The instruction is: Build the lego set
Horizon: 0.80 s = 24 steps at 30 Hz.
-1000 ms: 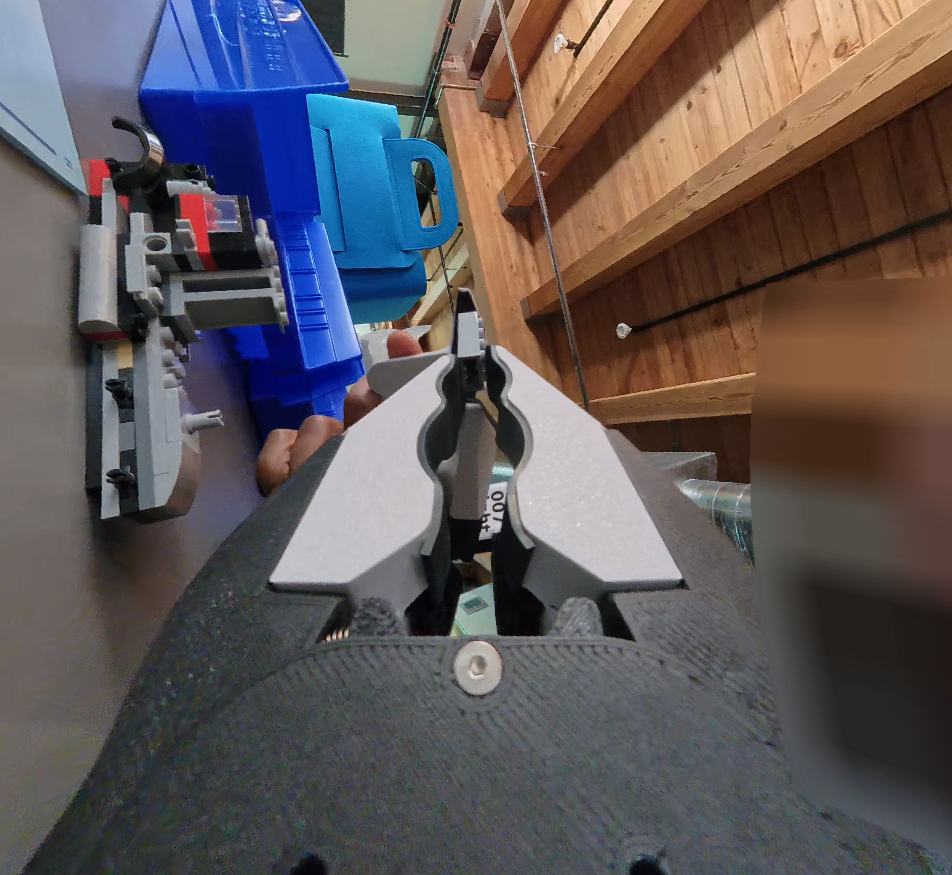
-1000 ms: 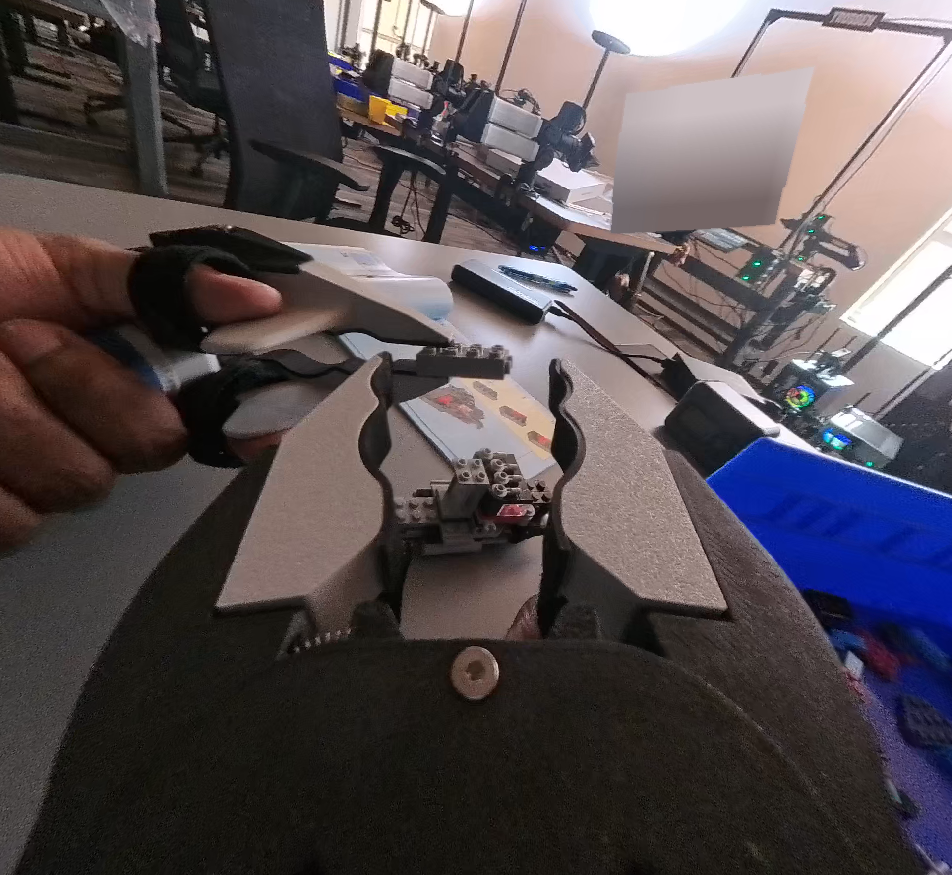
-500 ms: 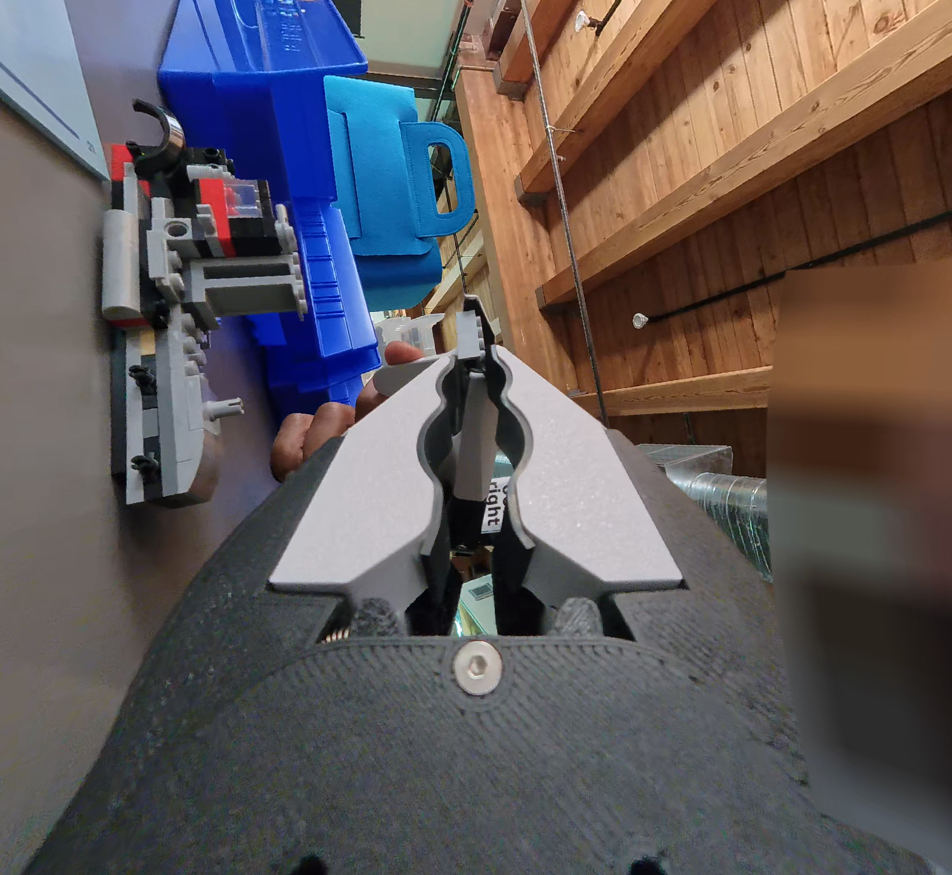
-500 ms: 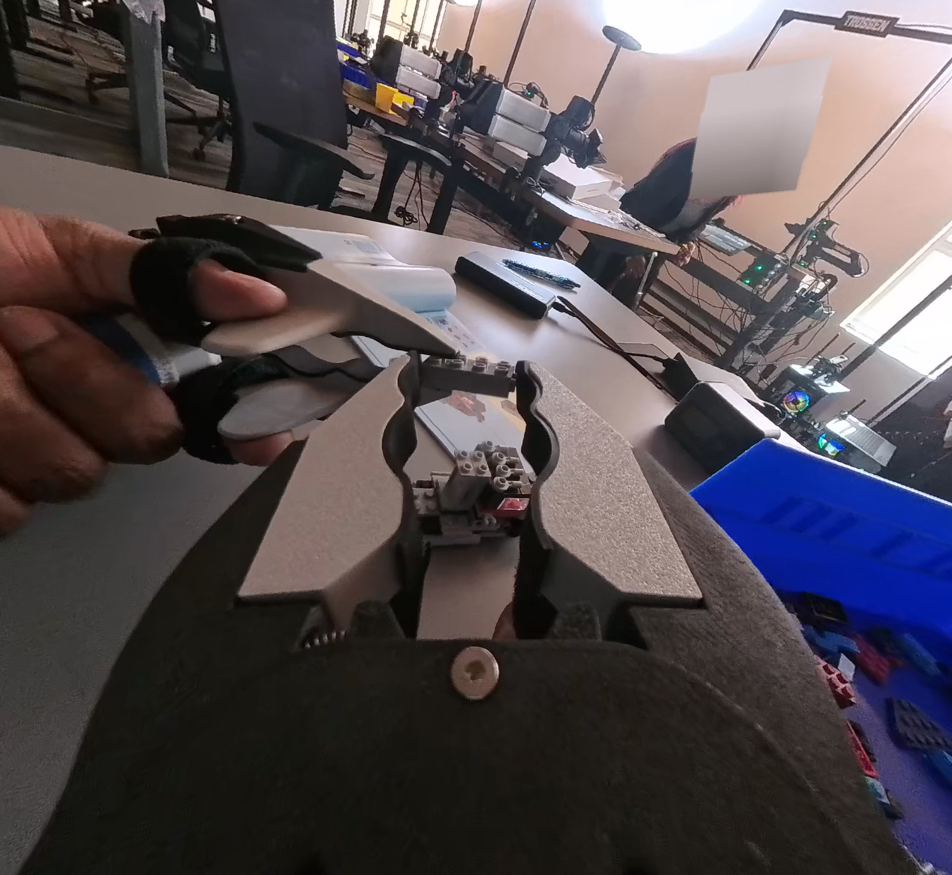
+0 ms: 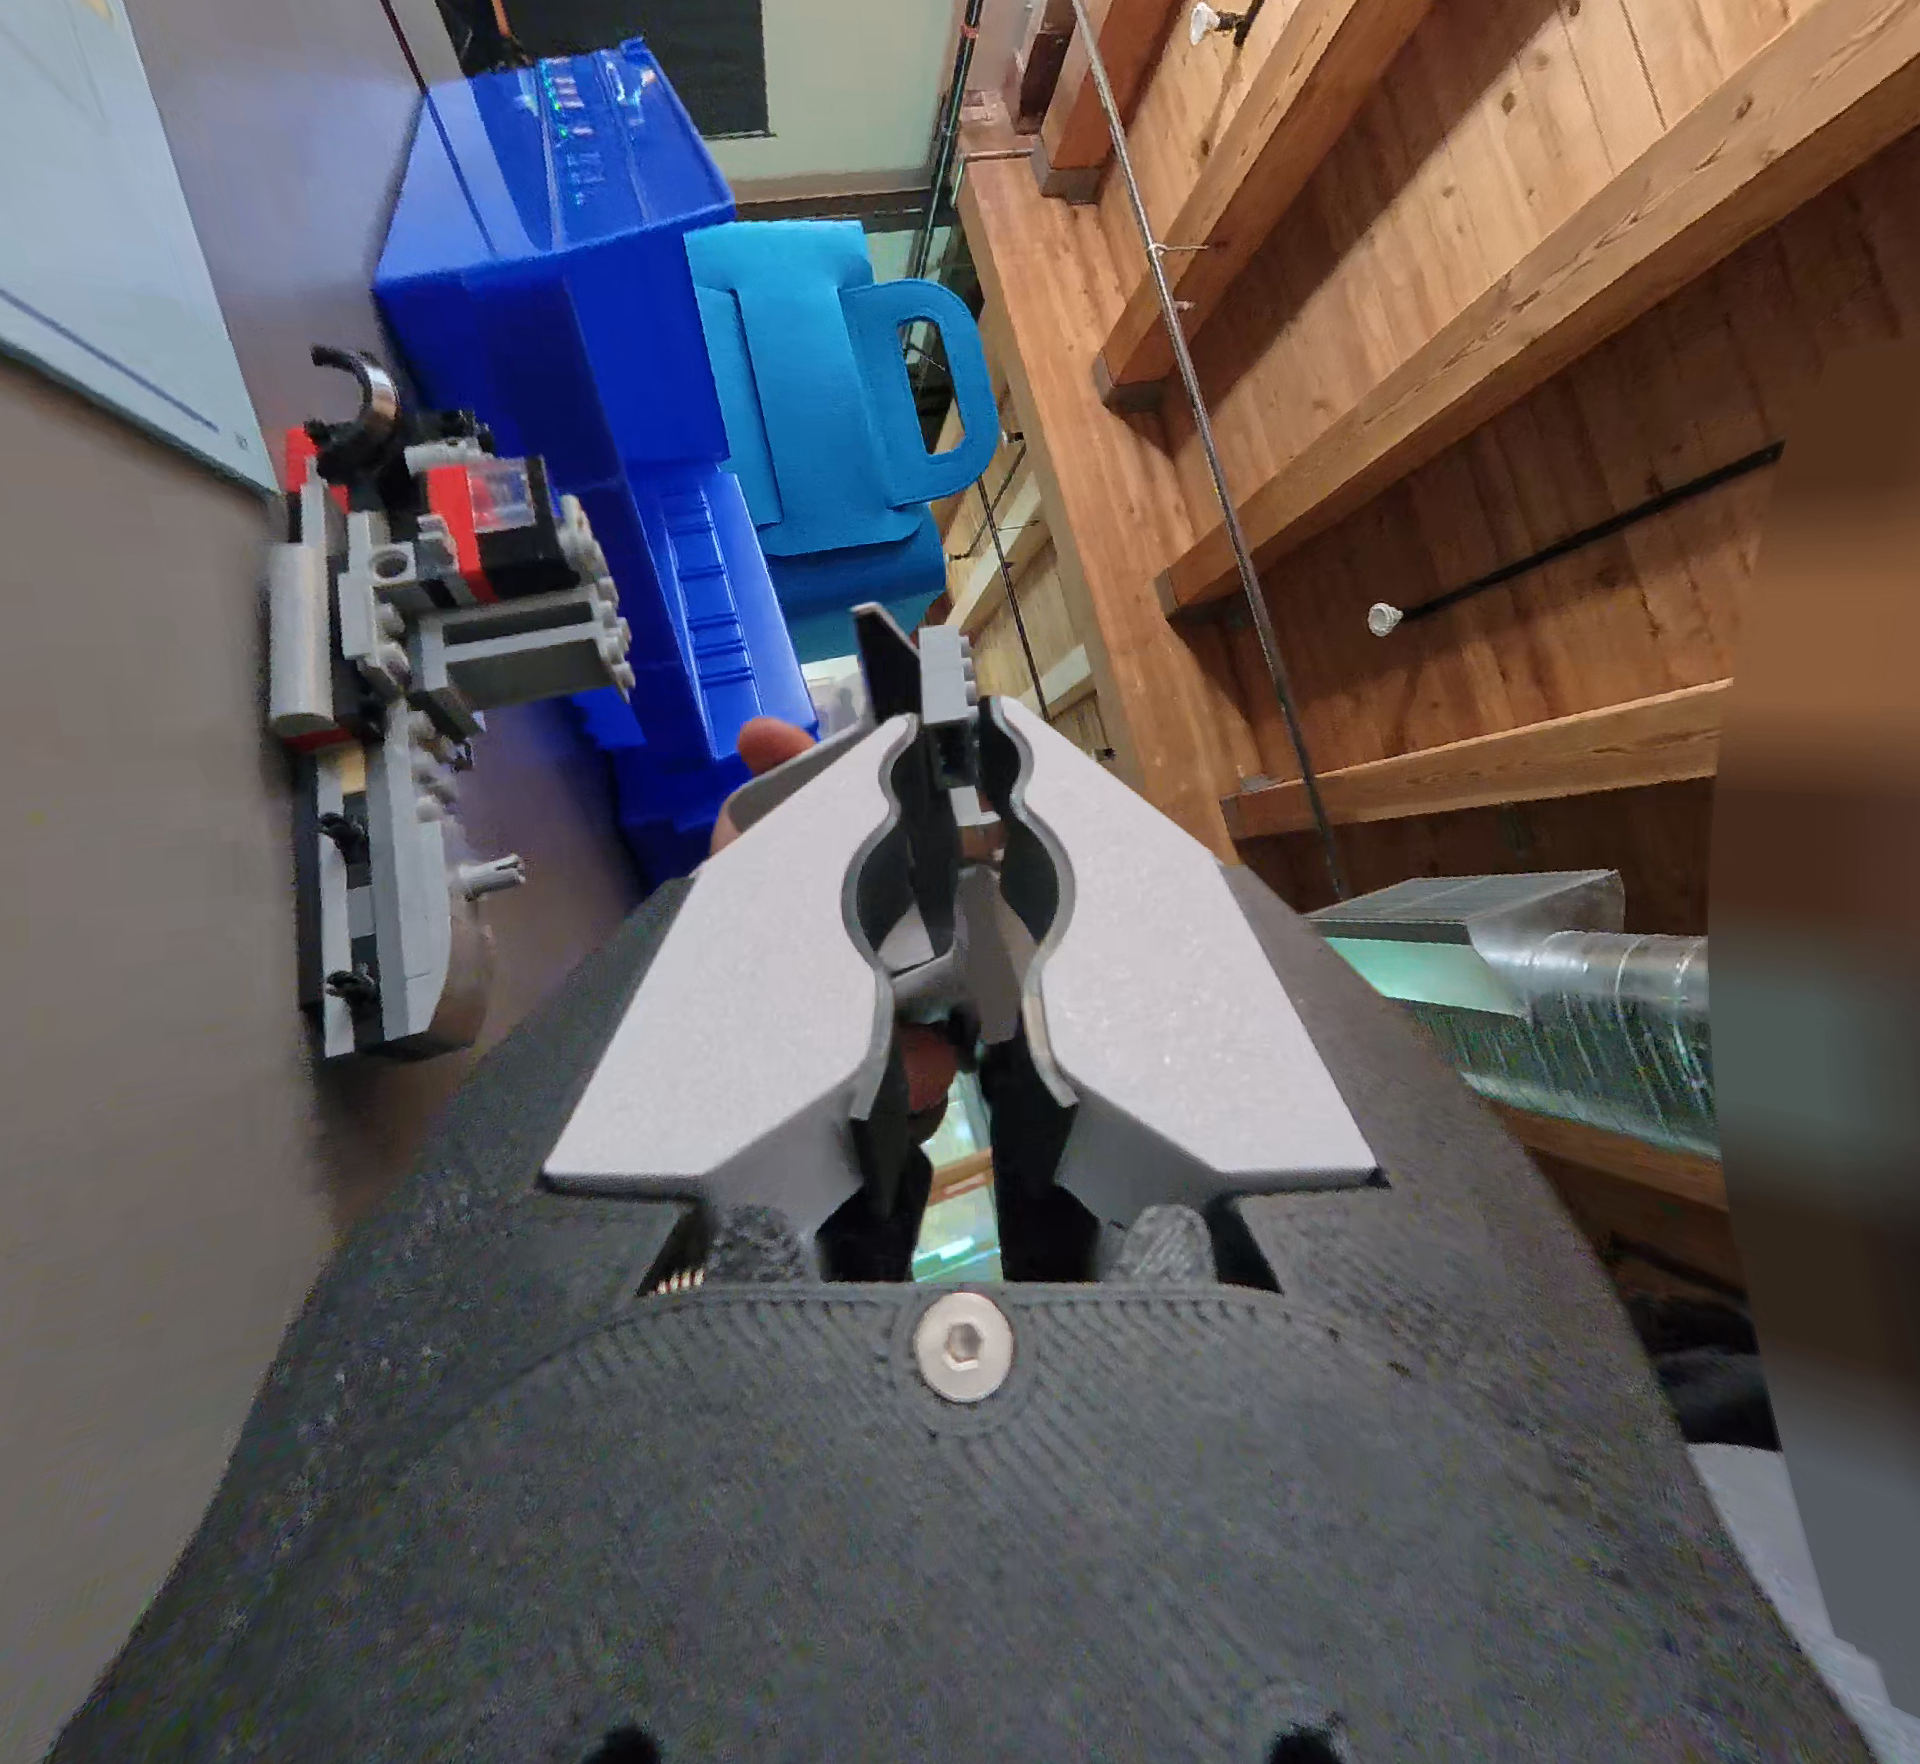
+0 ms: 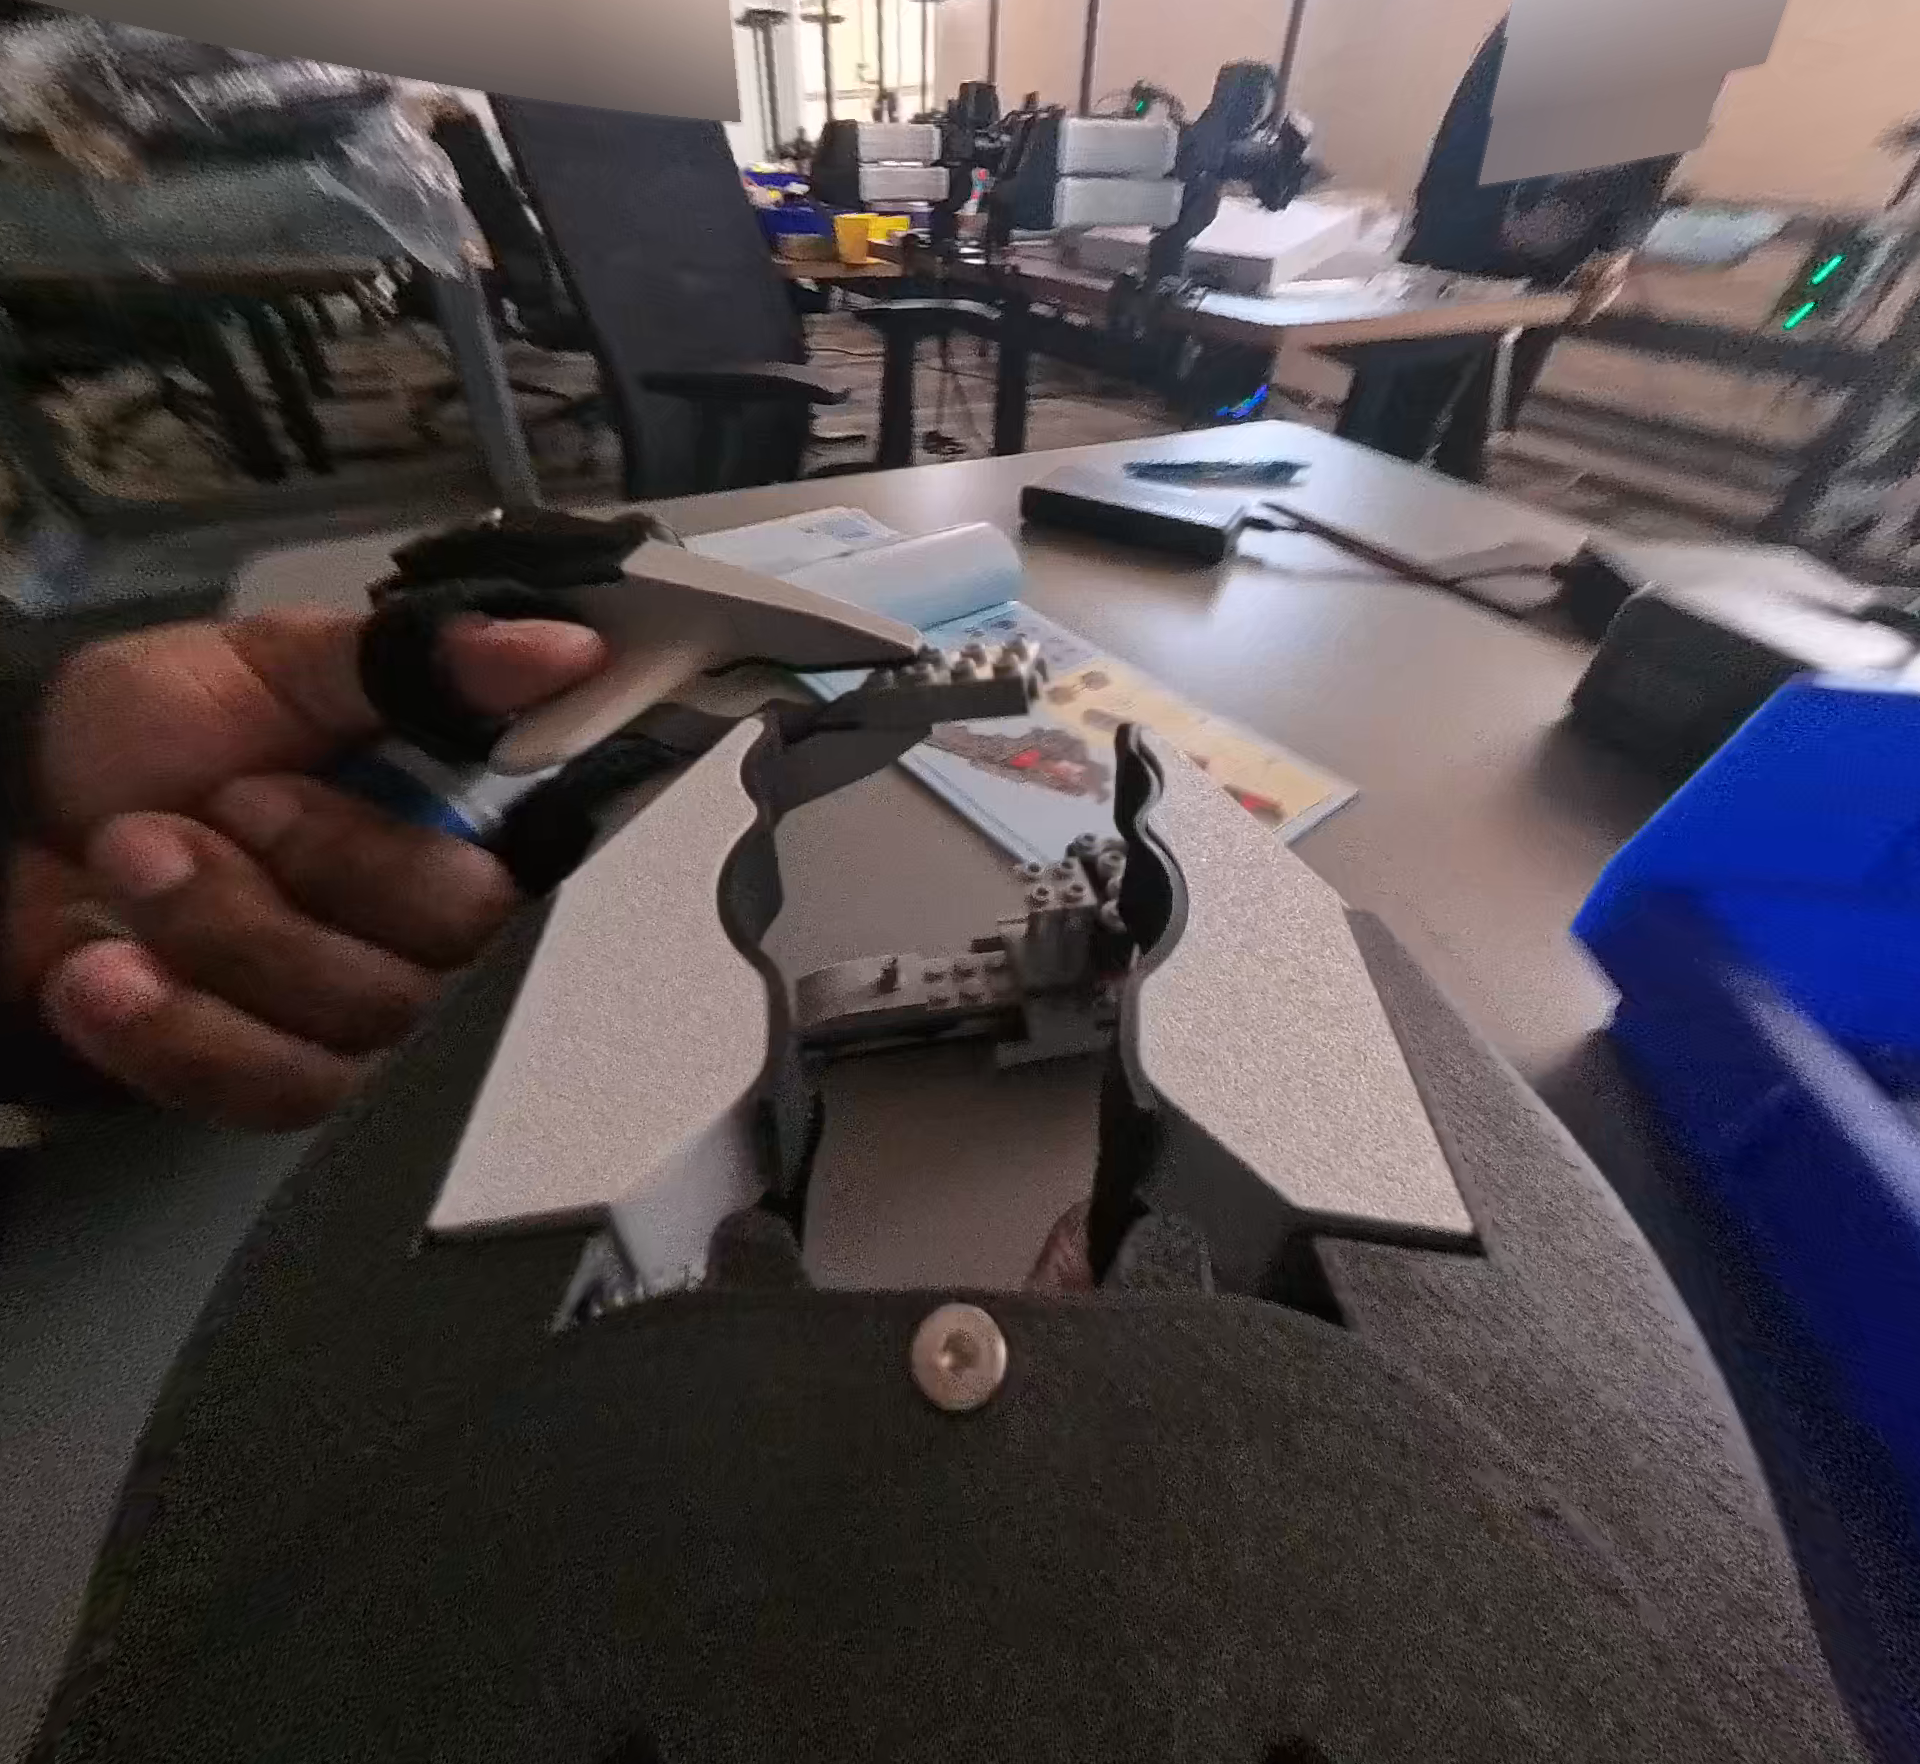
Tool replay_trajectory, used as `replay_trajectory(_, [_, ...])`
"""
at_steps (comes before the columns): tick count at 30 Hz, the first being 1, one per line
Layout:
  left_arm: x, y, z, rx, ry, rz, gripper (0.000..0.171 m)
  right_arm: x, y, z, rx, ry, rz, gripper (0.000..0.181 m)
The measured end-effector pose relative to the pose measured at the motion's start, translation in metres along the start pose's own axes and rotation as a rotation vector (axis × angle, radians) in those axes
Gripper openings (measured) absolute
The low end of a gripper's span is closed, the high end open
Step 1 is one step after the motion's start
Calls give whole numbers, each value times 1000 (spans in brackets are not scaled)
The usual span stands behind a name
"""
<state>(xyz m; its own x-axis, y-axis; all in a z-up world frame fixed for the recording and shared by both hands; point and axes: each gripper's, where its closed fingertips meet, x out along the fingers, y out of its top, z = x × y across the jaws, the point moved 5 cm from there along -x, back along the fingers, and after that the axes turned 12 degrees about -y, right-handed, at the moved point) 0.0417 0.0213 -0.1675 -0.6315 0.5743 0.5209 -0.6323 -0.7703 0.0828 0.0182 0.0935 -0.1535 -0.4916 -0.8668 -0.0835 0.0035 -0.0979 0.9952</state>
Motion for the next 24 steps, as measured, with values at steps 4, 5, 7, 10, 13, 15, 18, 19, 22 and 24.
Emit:
replay_trajectory(4, [0,-1,-1,65,26,-46,11,-6,1,9,262,83,-34,47])
replay_trajectory(5, [1,-3,-1,99,39,-70,11,-7,0,10,315,102,-51,43])
replay_trajectory(7, [3,-5,0,181,63,-111,11,-9,-1,12,410,151,-87,33])
replay_trajectory(10, [5,-6,1,299,99,-160,11,-12,1,19,564,195,-109,29])
replay_trajectory(13, [6,-9,0,305,100,-185,11,-11,1,21,659,237,-128,24])
replay_trajectory(15, [7,-10,-2,280,89,-190,11,-11,-1,20,670,247,-130,20])
replay_trajectory(18, [7,-11,-2,273,84,-203,11,-11,-3,23,682,261,-124,13])
replay_trajectory(19, [7,-11,-2,267,80,-210,12,-11,-3,24,681,271,-121,13])
replay_trajectory(22, [8,-12,-2,236,63,-246,12,-13,-1,25,650,309,-123,12])
replay_trajectory(24, [7,-11,-2,229,64,-278,13,-14,2,27,608,337,-134,12])
